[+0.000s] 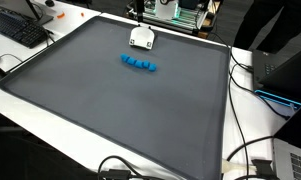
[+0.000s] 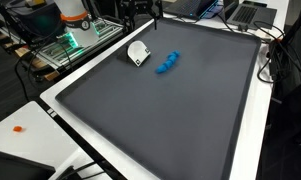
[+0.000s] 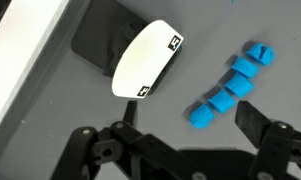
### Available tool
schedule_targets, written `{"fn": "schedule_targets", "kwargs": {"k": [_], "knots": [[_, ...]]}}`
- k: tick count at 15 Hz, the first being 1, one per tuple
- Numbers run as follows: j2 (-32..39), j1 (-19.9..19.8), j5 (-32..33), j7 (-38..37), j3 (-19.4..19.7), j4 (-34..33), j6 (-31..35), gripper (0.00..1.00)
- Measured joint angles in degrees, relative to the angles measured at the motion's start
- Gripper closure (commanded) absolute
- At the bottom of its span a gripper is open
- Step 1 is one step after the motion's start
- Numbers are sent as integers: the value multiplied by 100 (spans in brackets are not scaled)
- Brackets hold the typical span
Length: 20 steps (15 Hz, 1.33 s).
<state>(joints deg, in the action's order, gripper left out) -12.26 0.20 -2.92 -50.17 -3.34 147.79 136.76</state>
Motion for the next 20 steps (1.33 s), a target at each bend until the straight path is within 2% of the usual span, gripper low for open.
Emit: {"fn": "schedule_targets", "kwargs": {"k": [11,15,20], "knots": [[-27,307,-25,3184,-94,-247,0,0],[-13,376,-26,3792,-106,-290,1,0],[0,418,-26,4186,-108,-343,1,0]]}}
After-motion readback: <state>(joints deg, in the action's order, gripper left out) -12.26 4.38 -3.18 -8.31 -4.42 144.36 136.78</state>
